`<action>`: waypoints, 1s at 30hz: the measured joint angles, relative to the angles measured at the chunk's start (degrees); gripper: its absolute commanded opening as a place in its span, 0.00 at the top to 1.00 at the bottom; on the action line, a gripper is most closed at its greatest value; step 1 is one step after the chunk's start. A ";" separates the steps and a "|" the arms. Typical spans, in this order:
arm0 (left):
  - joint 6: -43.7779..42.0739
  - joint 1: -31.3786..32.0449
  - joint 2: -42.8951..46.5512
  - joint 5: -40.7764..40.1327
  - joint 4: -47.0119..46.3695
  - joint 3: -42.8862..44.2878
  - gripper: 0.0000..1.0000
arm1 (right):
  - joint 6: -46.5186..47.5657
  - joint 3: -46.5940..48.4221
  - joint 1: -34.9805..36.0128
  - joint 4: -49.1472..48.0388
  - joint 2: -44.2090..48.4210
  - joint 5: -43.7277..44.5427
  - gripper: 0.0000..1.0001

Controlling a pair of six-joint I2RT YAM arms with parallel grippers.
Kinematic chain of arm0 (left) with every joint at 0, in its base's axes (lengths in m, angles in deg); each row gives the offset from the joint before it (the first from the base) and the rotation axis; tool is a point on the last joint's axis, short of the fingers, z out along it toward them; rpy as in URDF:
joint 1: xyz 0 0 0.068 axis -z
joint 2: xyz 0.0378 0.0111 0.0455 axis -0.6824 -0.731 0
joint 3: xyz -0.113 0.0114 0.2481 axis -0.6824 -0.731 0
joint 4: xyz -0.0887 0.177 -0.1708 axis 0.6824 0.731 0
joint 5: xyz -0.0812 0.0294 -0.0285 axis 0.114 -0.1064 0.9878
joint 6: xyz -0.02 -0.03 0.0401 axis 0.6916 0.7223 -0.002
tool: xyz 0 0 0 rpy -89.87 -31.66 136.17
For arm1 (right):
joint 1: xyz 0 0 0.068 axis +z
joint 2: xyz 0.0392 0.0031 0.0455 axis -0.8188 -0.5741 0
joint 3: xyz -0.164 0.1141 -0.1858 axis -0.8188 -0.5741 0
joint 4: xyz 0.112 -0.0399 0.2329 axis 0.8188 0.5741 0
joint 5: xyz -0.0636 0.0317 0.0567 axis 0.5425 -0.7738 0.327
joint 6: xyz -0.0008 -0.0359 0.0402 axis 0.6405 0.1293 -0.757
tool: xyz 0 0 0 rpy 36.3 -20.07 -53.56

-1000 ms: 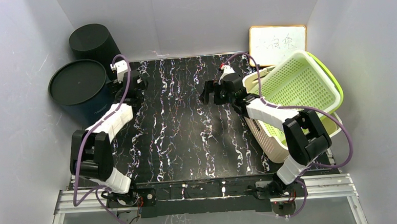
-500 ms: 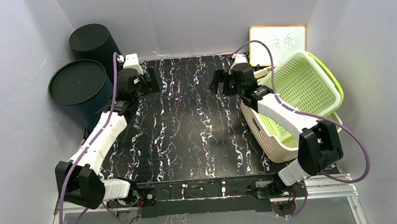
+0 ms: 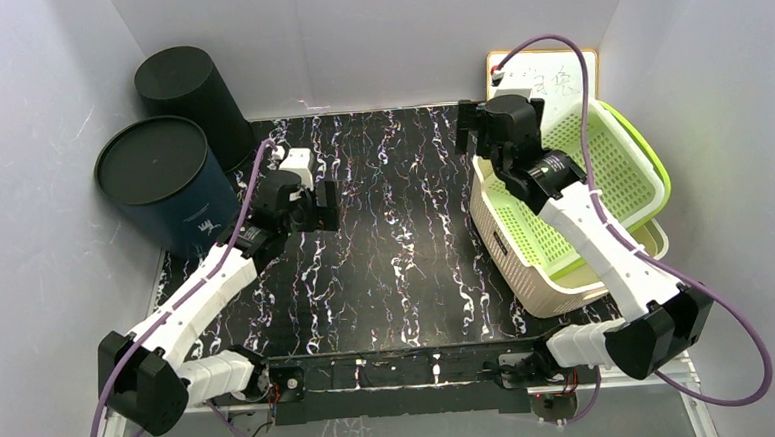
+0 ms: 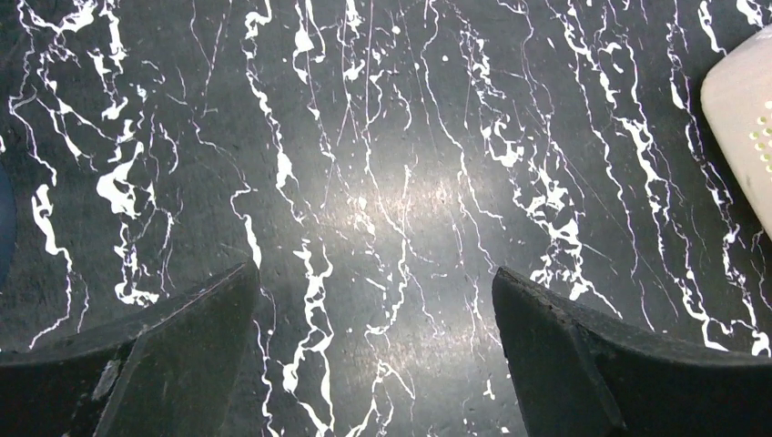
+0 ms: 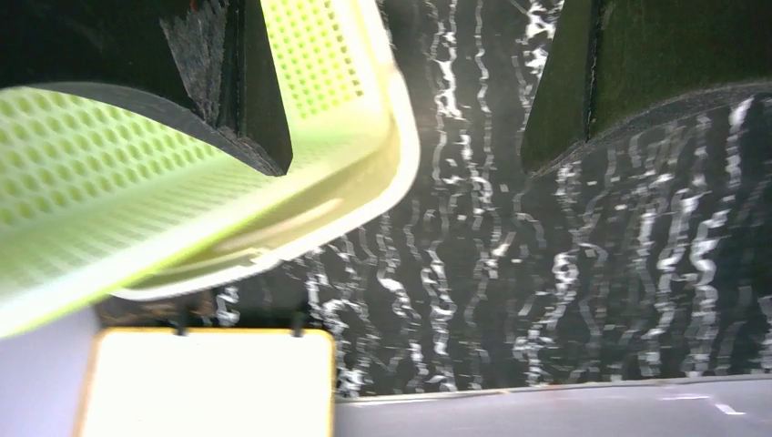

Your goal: Turn the large container upside down

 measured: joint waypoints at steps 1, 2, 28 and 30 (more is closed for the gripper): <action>0.09 0.11 0.61 0.11 0.04 -0.57 0.02 | -0.02 0.13 0.00 1.25 0.31 2.10 0.02; 0.24 0.22 1.31 0.26 0.11 -1.14 0.02 | -0.07 0.33 -0.02 2.60 0.39 4.13 0.02; -0.63 0.59 5.46 8.81 -4.04 -6.05 0.02 | -7.74 -4.42 -9.31 -0.61 -6.14 21.46 0.16; -0.63 0.59 5.40 9.01 -4.33 -6.34 0.02 | -8.07 -4.61 -10.69 -2.43 -6.14 21.44 0.20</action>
